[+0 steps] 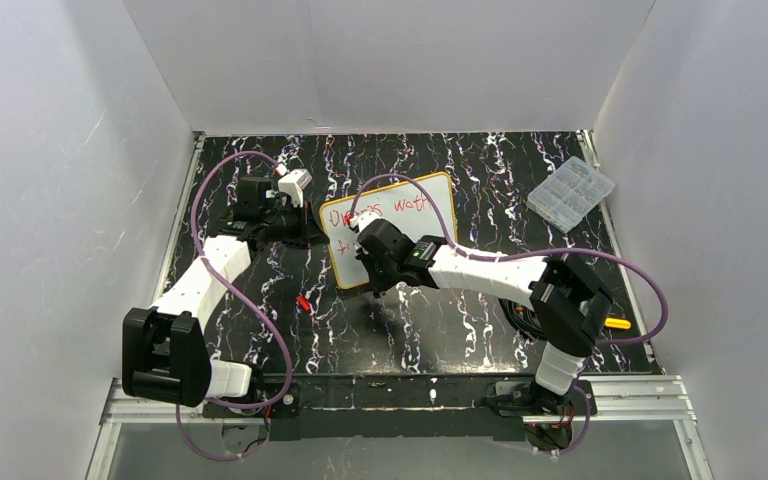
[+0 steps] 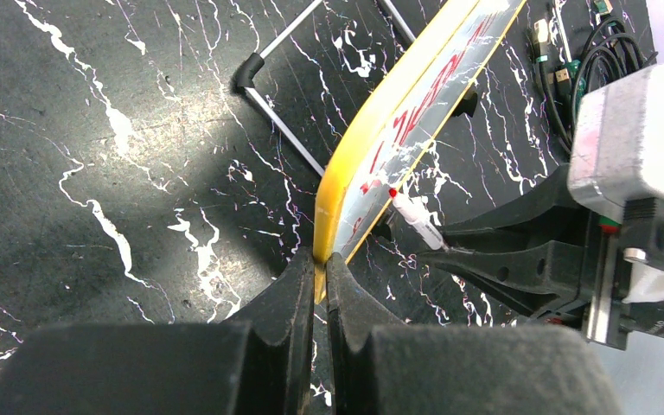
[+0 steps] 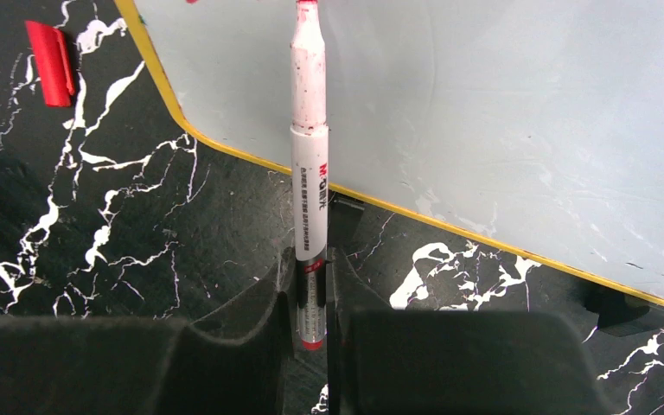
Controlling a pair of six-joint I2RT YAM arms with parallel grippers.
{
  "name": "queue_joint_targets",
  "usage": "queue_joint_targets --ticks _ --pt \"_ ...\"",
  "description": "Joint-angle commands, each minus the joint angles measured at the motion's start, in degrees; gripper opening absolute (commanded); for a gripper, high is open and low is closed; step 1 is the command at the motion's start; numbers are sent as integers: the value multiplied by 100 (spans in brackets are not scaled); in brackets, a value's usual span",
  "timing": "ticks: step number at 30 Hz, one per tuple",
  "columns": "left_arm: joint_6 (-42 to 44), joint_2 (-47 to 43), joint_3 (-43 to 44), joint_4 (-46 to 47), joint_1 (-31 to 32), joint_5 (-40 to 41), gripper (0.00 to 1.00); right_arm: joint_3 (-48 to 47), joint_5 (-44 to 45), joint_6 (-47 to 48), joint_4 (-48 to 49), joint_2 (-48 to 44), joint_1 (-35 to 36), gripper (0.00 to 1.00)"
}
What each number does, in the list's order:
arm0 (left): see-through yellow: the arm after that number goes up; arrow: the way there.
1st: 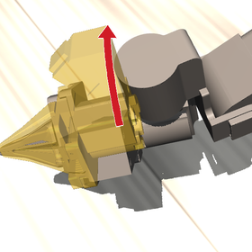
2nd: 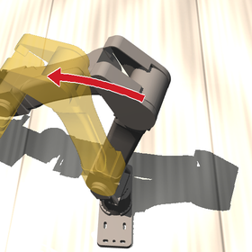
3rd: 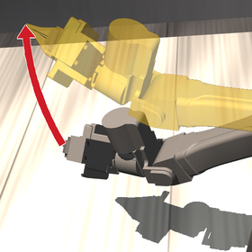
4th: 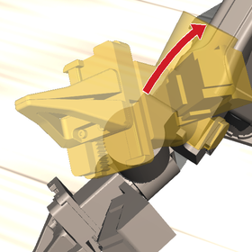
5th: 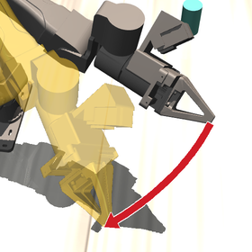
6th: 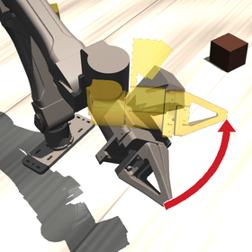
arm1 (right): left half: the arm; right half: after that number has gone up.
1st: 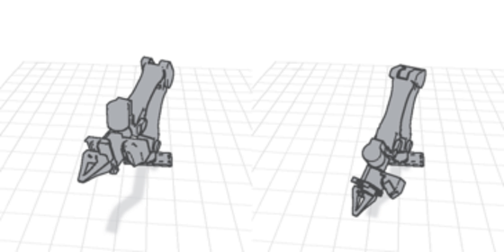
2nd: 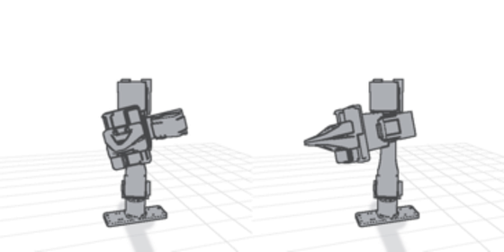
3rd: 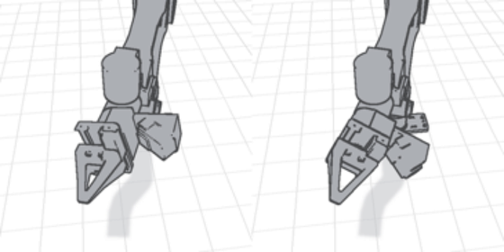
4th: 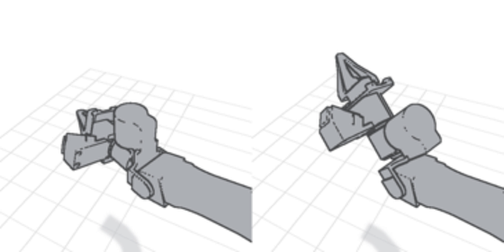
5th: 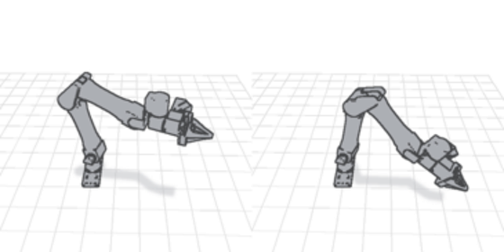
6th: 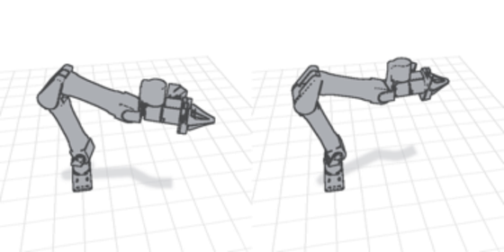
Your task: Write a sentence on the whiteboard
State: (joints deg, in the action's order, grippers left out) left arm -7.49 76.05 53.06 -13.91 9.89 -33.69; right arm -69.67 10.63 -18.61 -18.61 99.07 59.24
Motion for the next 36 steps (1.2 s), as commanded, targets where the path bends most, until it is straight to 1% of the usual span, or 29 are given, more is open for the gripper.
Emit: queue_joint_targets --ticks 1,9,18,29,36 --pt "28 -310 1 -28 22 -140 0 -186 144 -73 -127 148 -35 1" --pt "28 -315 3 -23 22 -143 0 -313 301 -43 -146 168 -62 1" --pt "28 -309 3 -23 22 -144 0 -490 235 115 -72 267 -70 1" --pt "19 -291 12 -15 22 -160 0 -292 -177 137 -125 289 -54 1" --pt "14 -285 7 -15 22 -151 0 -198 -150 106 -262 316 -9 1"
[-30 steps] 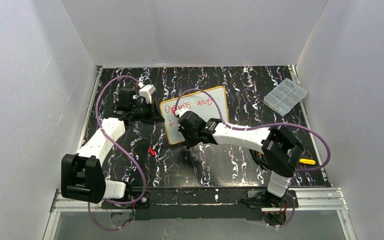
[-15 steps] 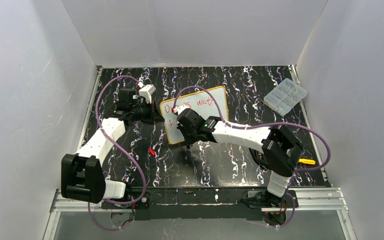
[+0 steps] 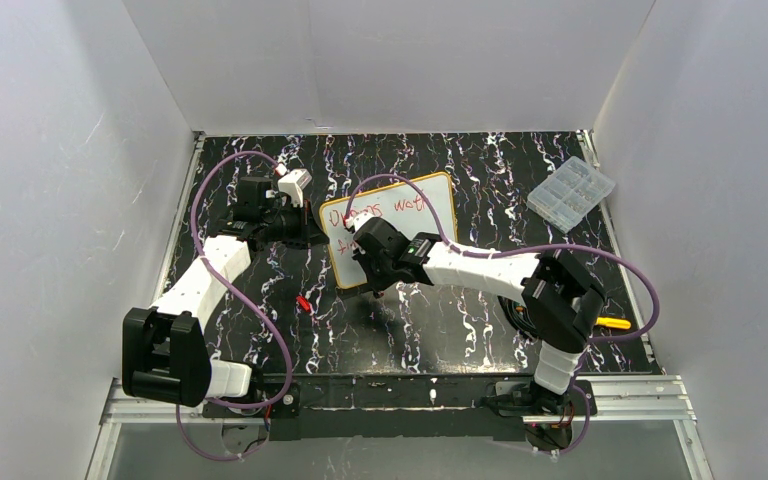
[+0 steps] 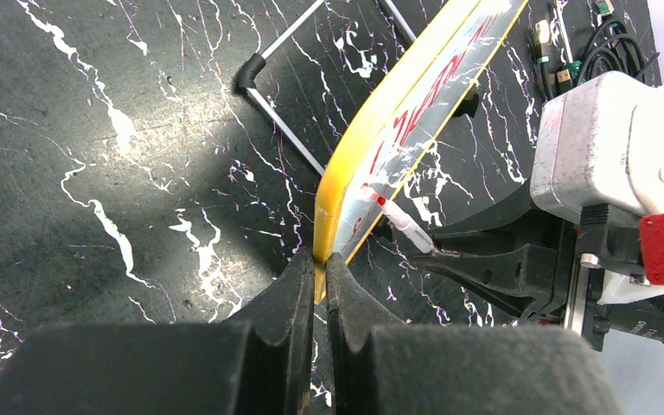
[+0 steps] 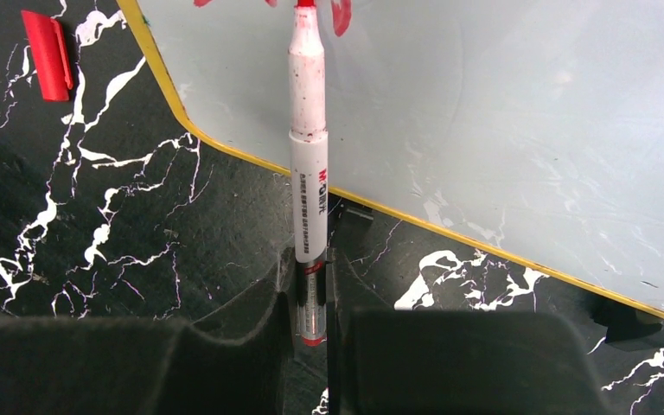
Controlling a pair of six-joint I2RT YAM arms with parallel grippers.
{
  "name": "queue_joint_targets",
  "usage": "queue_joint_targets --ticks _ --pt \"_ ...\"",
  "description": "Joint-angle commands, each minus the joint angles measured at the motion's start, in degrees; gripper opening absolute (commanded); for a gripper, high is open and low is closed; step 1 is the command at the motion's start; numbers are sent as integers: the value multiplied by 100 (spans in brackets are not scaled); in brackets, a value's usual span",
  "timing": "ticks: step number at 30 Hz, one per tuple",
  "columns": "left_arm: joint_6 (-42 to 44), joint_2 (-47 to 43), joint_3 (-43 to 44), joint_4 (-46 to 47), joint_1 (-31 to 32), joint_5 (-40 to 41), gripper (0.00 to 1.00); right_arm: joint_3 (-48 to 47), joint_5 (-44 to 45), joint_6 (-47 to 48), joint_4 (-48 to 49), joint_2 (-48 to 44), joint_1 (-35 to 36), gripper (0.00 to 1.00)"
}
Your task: Write a sentence on the whiteboard
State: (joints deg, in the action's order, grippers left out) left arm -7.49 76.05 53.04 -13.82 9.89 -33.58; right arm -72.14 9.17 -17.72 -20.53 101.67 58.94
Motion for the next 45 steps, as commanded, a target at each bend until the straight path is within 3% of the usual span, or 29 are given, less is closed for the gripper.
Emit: queue_joint_targets --ticks 1,13,39,45 --pt "19 -287 13 -24 21 -162 0 58 39 -5 -103 55 21 1" --pt "19 -303 5 -31 22 -164 0 -41 354 -55 -252 0 21 1" --pt "19 -328 4 -33 22 -159 0 137 -230 -127 -93 152 250 1" --pt "15 -354 -4 -33 19 -148 0 -2 194 -152 154 -192 254 1"
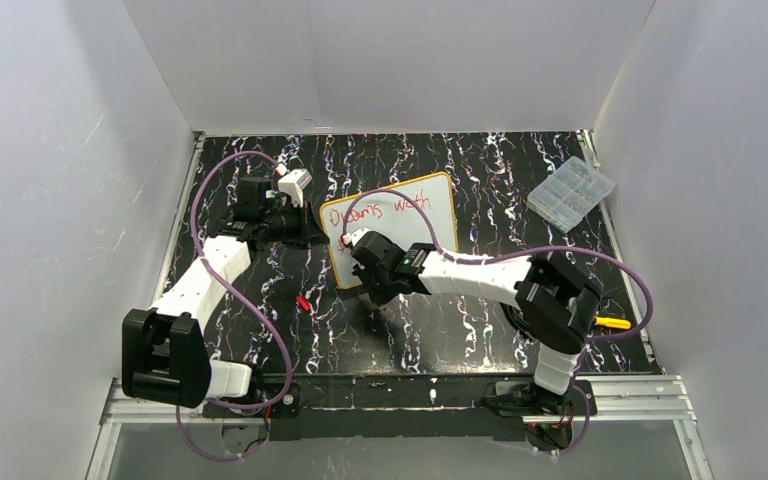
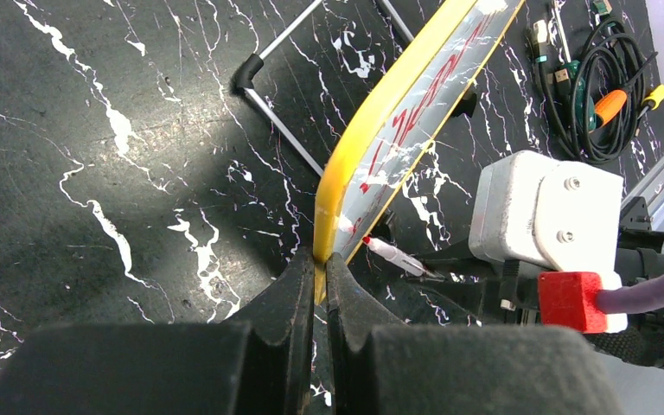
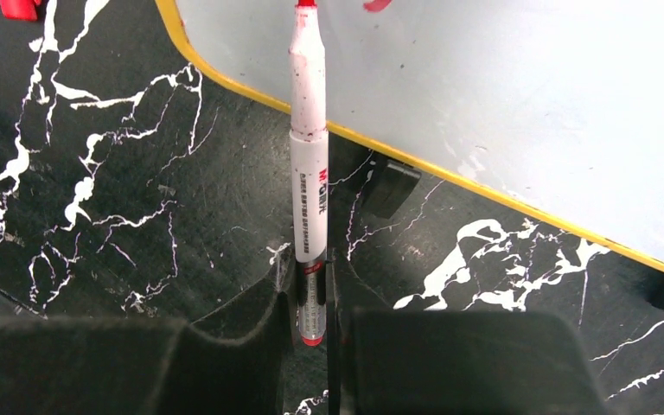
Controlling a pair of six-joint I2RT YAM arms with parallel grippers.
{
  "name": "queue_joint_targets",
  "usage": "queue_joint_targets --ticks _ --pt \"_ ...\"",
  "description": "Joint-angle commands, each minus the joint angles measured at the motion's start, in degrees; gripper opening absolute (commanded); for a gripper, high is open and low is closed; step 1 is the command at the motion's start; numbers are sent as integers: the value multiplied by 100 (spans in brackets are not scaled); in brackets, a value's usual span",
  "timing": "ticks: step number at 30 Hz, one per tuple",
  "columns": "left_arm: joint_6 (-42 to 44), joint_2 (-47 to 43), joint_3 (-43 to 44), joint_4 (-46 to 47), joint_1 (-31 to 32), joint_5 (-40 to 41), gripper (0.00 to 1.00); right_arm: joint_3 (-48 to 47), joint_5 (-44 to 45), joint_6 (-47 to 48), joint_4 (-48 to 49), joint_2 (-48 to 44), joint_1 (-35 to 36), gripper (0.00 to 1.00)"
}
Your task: Write a sentence on the whiteboard
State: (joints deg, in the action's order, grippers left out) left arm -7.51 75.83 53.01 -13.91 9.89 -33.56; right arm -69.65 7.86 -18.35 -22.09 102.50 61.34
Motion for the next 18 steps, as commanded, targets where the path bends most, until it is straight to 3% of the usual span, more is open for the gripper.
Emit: queue_joint_targets --ticks 1,7,18 --pt "17 -340 -2 -24 22 -146 0 -239 434 -102 336 -419 13 1" --pt "11 -332 0 -6 20 -166 0 -273 815 -28 209 -514 -122 1" --pt "11 -312 -3 -6 17 -167 0 -429 495 54 108 -300 -346 1"
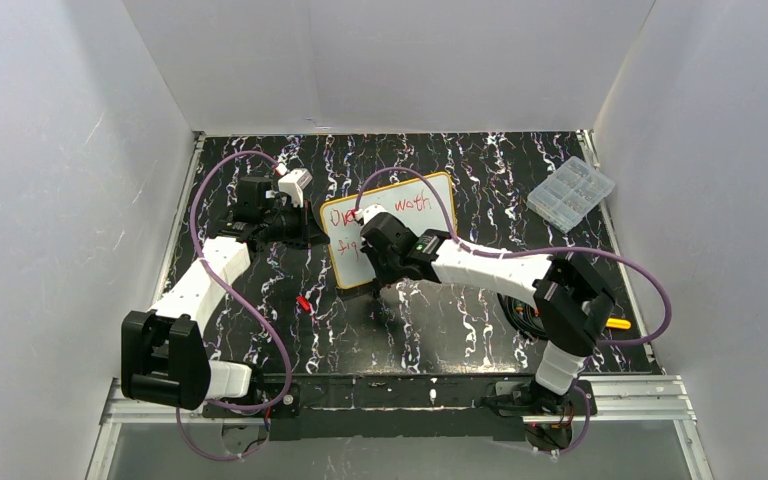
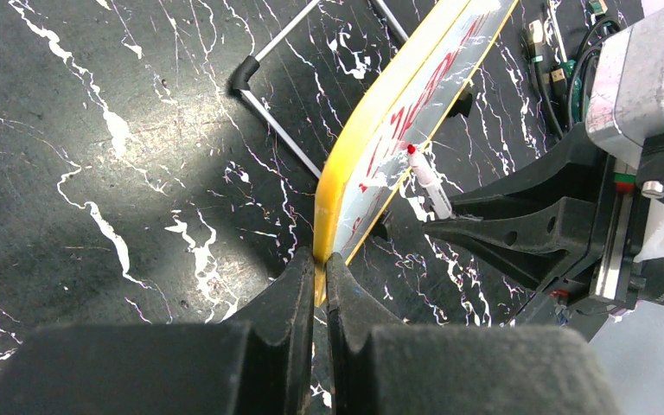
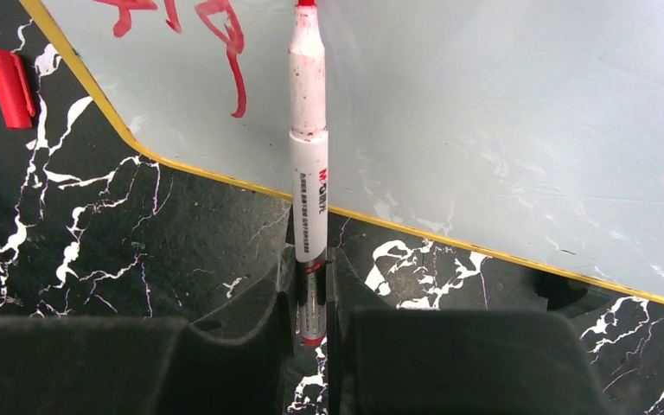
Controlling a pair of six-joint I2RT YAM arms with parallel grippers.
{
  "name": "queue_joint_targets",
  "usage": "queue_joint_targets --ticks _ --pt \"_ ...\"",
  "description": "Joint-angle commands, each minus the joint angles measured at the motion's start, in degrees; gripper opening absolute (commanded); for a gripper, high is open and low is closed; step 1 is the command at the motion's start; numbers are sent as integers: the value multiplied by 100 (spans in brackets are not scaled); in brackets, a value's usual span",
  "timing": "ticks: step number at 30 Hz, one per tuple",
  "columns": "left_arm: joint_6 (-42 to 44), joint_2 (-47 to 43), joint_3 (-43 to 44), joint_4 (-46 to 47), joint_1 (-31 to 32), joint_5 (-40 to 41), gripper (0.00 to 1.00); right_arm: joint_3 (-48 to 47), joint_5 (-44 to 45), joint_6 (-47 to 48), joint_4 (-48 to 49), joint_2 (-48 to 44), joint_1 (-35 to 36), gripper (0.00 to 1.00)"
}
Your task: Write a sentence on the whiteboard
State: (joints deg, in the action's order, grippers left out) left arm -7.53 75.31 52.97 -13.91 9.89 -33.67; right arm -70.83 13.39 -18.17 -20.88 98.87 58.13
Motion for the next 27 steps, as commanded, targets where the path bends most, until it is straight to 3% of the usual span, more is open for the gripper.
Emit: queue_joint_targets --ticks 1,10,27 --pt "12 -260 3 -6 21 -153 0 -332 -76 37 -19 93 -29 1" --pt "10 -269 11 -6 19 -165 0 -522 -188 80 -276 298 -80 1" --pt "6 -288 3 -5 22 -163 0 -22 -788 -265 -307 326 -74 1"
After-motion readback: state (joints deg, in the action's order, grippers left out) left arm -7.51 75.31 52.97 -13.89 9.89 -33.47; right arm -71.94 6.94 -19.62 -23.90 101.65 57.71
